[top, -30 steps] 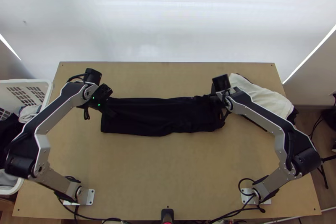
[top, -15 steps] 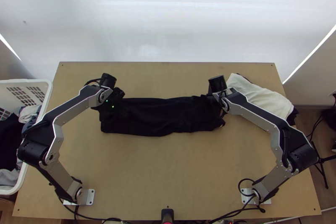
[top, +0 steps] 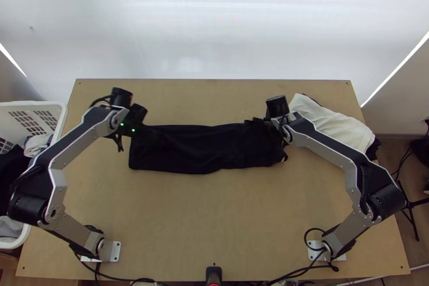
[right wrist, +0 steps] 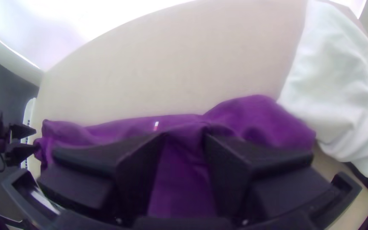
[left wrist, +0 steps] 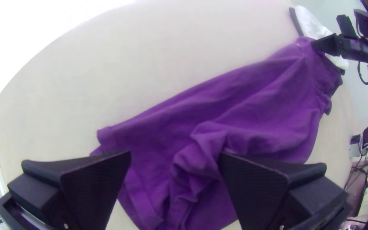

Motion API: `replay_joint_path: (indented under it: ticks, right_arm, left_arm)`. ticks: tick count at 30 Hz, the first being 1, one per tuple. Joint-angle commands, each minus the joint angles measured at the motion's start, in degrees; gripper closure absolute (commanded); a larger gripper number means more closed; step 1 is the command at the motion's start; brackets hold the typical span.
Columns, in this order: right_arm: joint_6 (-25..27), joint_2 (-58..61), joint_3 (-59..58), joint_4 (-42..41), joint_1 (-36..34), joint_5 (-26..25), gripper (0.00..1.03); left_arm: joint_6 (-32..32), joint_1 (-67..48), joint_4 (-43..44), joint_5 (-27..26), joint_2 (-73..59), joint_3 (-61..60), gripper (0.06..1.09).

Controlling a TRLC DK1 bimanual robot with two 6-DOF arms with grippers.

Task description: Fold the t-shirt

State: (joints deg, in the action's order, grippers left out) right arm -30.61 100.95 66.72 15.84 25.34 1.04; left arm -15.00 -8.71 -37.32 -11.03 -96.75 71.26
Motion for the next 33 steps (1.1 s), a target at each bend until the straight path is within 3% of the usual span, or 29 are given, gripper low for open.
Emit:
replay_joint_path:
  ticks: [1,3,9,13,16,23,33]
  right_arm:
    - [0.38,-0.40,-0.01,-0.54,0.06,-0.25,0.24]
    - [0.38,-1.54,-0.10,-0.54,-0.03,-0.25,0.15]
    - [0.11,-5.23,-0.45,-0.54,-0.21,-0.25,0.14]
    - [-0.15,-6.82,-0.89,-0.54,-0.21,-0.25,0.14]
    - [-0.33,-7.43,-1.33,-0.37,-0.12,-0.25,0.14]
    - [-1.47,-7.96,-1.59,0.16,0.32,-0.25,0.14]
    - [-1.73,-10.24,-4.67,0.34,0.58,-0.25,0.14]
  left_arm:
    - [-4.68,3.52,0.06,0.30,4.38,-0.95,0.10]
    - [-7.32,3.52,-0.47,1.45,6.84,-1.66,0.10]
    - [-11.01,3.26,-0.56,4.26,12.02,-1.48,0.11]
    - [-13.91,-0.17,-10.40,4.17,14.66,-0.95,0.11]
    - [-13.74,-2.98,-11.99,4.35,15.10,-2.27,0.11]
    - [-11.98,-10.71,-7.59,7.60,12.11,-8.33,0.11]
    - [-8.99,-9.22,5.06,9.09,3.41,-9.04,0.20]
